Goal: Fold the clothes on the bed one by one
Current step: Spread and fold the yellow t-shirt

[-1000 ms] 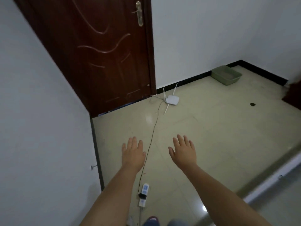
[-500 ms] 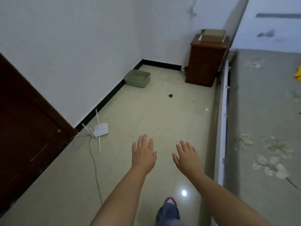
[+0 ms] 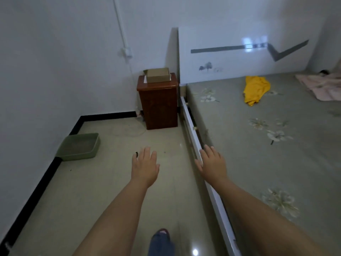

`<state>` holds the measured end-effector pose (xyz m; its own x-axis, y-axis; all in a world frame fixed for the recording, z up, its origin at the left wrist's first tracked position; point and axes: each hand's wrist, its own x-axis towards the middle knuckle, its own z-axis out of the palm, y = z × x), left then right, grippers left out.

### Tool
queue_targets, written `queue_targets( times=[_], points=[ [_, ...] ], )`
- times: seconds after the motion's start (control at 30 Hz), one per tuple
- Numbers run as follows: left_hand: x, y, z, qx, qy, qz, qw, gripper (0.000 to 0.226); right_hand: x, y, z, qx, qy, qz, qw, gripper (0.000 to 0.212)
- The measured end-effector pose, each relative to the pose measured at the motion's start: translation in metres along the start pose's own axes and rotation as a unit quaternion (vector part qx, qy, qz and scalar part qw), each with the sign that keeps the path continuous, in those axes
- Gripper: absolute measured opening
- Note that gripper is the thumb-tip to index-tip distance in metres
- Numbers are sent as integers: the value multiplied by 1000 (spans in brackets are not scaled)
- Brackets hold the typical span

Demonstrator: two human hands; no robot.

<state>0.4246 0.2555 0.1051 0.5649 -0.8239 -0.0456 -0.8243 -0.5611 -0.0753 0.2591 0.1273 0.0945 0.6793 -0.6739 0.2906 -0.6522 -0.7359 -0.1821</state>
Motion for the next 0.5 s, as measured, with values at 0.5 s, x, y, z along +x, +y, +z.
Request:
queue_targets(
  times=[0.5],
  points=[
    [416,72,-18,5,0,240,971,53,277,156,66,-67,33,274,959,39]
  ],
)
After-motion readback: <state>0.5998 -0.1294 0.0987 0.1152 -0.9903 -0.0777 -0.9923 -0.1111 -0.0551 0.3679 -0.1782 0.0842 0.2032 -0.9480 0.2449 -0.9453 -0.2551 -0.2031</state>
